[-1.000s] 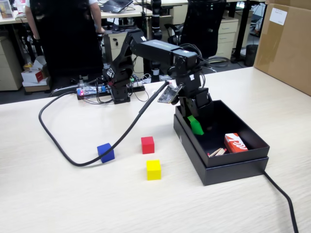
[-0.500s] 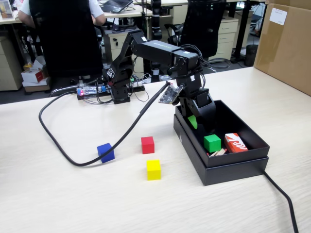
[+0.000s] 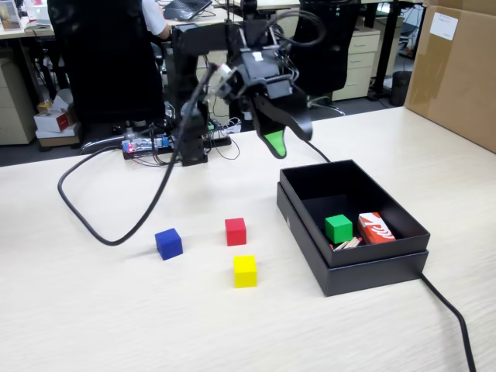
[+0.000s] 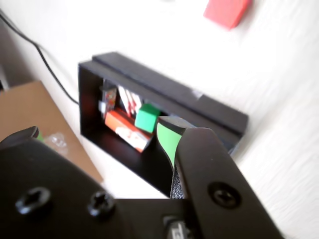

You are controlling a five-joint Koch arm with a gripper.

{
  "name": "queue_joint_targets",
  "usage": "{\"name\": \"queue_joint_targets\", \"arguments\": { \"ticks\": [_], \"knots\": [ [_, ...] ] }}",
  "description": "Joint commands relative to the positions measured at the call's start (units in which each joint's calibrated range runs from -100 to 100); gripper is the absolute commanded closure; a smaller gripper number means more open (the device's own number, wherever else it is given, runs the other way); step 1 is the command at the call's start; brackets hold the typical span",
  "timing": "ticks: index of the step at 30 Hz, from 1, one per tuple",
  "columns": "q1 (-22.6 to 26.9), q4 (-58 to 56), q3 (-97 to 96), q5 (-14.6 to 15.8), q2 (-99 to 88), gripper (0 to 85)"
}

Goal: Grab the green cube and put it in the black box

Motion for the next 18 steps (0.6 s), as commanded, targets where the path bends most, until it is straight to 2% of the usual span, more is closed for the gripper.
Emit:
{"name": "queue_joint_targets", "arguments": {
  "ticks": [1, 7, 10, 18],
  "knots": [
    [-2.15, 2.20, -4.13, -1.86, -13.53, 38.7],
    [-4.79, 3.06, -32.60, -2.83, -40.38, 36.0],
    [-5.47, 4.88, -40.31, -2.78, -47.95, 36.2],
    [-8.01, 16.80, -67.14, -2.83, -66.08, 35.6]
  ]
}}
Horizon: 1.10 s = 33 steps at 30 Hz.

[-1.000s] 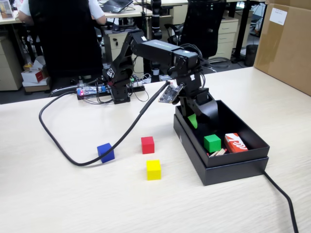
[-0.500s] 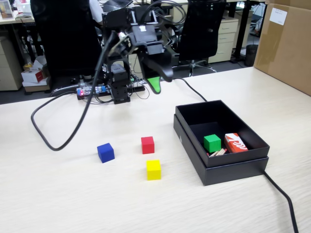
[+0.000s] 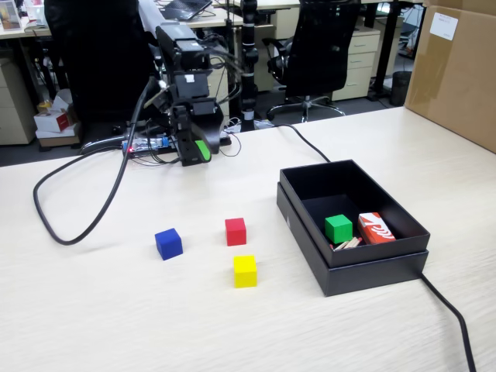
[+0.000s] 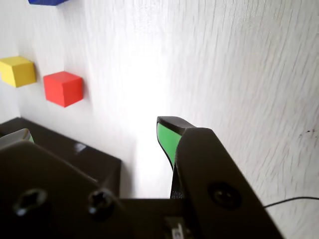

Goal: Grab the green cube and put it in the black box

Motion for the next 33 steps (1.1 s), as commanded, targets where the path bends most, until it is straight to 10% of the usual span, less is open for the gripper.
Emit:
{"name": "queue_joint_targets", "arguments": {
  "ticks": [1, 21, 33],
  "knots": [
    [-1.32, 7.29, -2.87, -0.10, -3.88, 35.5],
    [-2.20, 47.29, -41.22, -1.27, -3.88, 35.5],
    [-2.15, 48.15, -45.66, -1.22, -3.88, 36.3]
  ]
}}
